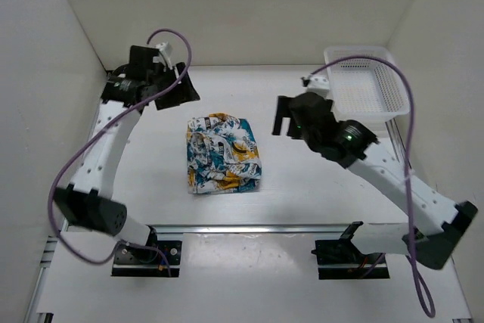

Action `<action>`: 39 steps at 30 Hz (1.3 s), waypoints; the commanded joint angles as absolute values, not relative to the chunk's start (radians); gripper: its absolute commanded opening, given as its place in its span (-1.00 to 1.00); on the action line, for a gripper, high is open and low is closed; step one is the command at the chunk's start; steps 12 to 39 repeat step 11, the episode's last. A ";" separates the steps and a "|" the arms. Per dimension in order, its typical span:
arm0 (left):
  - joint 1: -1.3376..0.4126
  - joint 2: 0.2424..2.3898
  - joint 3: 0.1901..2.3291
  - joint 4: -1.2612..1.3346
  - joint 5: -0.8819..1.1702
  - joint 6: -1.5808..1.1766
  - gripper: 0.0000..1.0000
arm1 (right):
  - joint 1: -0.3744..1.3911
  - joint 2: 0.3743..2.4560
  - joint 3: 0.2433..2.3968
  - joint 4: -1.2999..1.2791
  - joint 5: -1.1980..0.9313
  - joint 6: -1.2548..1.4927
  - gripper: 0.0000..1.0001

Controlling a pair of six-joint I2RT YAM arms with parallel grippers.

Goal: Fold and stack the shorts
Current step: Fold the shorts

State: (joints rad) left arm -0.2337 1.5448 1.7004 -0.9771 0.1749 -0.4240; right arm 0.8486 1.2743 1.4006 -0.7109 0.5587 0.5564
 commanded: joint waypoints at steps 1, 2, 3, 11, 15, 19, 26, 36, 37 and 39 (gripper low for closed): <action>-0.215 1.395 1.674 -1.074 0.170 -0.380 0.58 | 0.809 1.186 1.299 -0.906 0.794 0.615 1.00; -0.203 1.356 1.648 -1.074 0.170 -0.380 0.58 | 0.808 1.160 1.280 -0.928 0.816 0.627 1.00; -0.189 1.277 1.590 -1.062 0.154 -0.380 0.60 | 0.798 1.114 1.247 -0.971 0.836 0.644 1.00; -0.189 0.982 1.341 -1.028 0.038 -0.399 0.60 | 0.798 0.980 1.166 -1.091 0.904 0.746 1.00; -0.189 0.982 1.341 -1.028 0.038 -0.399 0.60 | 0.798 0.980 1.166 -1.091 0.904 0.746 1.00; -0.189 0.982 1.341 -1.028 0.038 -0.399 0.60 | 0.798 0.980 1.166 -1.091 0.904 0.746 1.00; -0.189 0.982 1.341 -1.028 0.038 -0.399 0.60 | 0.798 0.980 1.166 -1.091 0.904 0.746 1.00; -0.189 0.982 1.341 -1.028 0.038 -0.399 0.60 | 0.798 0.980 1.166 -1.091 0.904 0.746 1.00; -0.189 0.982 1.341 -1.028 0.038 -0.399 0.60 | 0.798 0.980 1.166 -1.091 0.904 0.746 1.00; -0.189 0.982 1.341 -1.028 0.038 -0.399 0.60 | 0.798 0.980 1.166 -1.091 0.904 0.746 1.00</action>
